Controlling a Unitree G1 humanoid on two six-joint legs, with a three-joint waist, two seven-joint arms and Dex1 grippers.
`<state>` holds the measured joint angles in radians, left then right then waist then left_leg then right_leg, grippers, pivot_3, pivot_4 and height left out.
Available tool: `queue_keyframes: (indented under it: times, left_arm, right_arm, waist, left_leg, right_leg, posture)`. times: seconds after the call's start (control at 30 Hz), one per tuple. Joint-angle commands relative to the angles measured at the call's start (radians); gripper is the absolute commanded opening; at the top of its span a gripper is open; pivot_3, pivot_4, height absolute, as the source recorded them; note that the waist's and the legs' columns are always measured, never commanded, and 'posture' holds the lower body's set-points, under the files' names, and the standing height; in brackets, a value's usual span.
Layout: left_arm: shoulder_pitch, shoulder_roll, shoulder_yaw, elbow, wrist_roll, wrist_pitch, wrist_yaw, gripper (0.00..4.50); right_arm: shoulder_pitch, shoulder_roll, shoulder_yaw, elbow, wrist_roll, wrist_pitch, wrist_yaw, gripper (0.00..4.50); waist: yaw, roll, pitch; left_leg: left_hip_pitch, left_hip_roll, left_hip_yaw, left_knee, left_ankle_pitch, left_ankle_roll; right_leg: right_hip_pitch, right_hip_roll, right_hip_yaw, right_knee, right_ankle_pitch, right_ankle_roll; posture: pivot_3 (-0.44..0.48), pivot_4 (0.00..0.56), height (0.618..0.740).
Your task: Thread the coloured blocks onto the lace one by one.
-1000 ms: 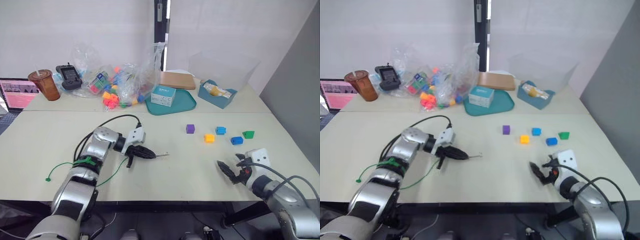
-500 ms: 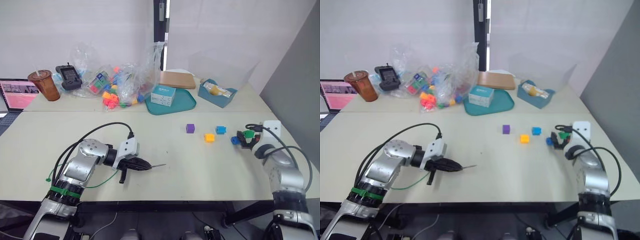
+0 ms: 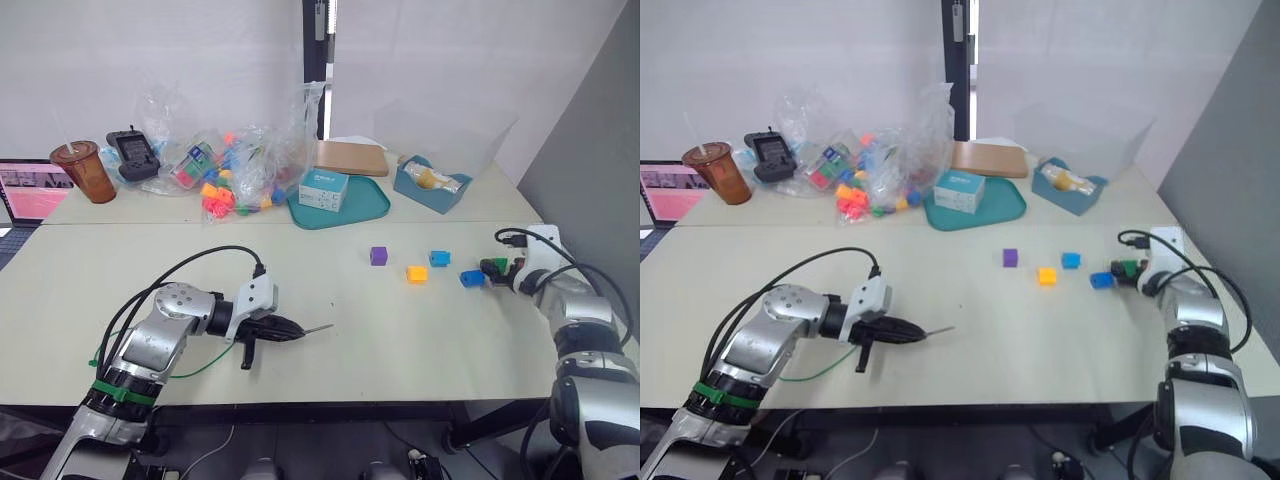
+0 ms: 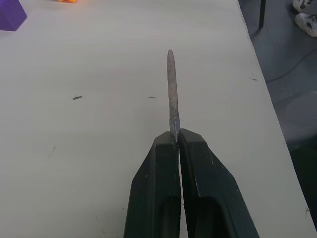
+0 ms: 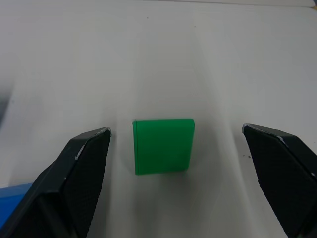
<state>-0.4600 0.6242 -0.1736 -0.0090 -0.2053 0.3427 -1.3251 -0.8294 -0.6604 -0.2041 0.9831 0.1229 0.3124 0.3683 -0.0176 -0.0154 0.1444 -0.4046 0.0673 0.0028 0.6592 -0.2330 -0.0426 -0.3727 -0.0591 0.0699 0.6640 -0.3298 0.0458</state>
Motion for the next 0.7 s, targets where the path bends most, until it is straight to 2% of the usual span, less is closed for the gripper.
queue_keyframes:
  times: [0.03,0.23,0.33,0.57,0.6,0.7]
  left_arm:
    - [-0.001,0.011,0.009,-0.032,-0.027,-0.01,0.007,0.01]
    - [0.008,0.017,0.011,-0.047,-0.041,-0.006,0.011,0.01]
    - [0.008,0.021,0.008,-0.044,-0.044,-0.01,0.016,0.0]
    - [0.008,0.023,0.007,-0.036,-0.047,-0.018,0.025,0.0]
    - [0.007,0.023,0.006,-0.034,-0.047,-0.02,0.025,0.0]
    - [0.007,0.024,0.006,-0.029,-0.047,-0.024,0.024,0.0]
  right_arm:
    - [-0.044,-0.029,-0.003,0.042,-0.02,-0.044,-0.013,4.5]
    - [-0.077,-0.025,-0.011,0.115,-0.029,-0.085,-0.006,4.5]
    - [-0.086,-0.024,-0.01,0.132,-0.032,-0.099,0.0,3.64]
    - [-0.091,-0.02,-0.016,0.148,-0.029,-0.127,0.006,1.26]
    - [-0.091,-0.02,-0.017,0.148,-0.027,-0.132,0.009,1.13]
    - [-0.087,-0.019,-0.018,0.139,-0.024,-0.149,0.02,1.13]
  waist:
    - [-0.001,0.0,0.0]
    - [-0.001,0.0,0.0]
    - [-0.001,0.0,0.0]
    - [-0.001,0.0,0.0]
    - [-0.001,0.0,0.0]
    - [-0.001,0.001,0.0]
  left_leg:
    - [0.0,0.0,0.0,0.0,0.0,0.0]
    - [0.0,0.0,0.0,0.0,0.0,0.0]
    - [0.0,0.0,0.0,0.0,0.0,0.0]
    - [0.0,0.0,0.0,0.0,0.0,0.0]
    - [0.0,0.0,0.0,0.0,0.0,0.0]
    - [0.0,0.0,0.0,0.0,0.0,0.0]
  right_leg:
    - [0.0,0.0,0.0,0.0,0.0,0.0]
    - [0.0,0.0,0.0,0.0,0.0,0.0]
    - [0.0,0.0,0.0,0.0,0.0,0.0]
    - [0.0,0.0,0.0,0.0,0.0,0.0]
    - [0.0,0.0,0.0,0.0,0.0,0.0]
    - [0.0,0.0,0.0,0.0,0.0,0.0]
  posture:
    - [0.0,0.15,0.74]
    - [0.0,0.15,0.74]
    - [0.0,0.15,0.74]
    - [0.0,0.15,0.74]
    - [0.0,0.15,0.74]
    - [0.0,0.15,0.74]
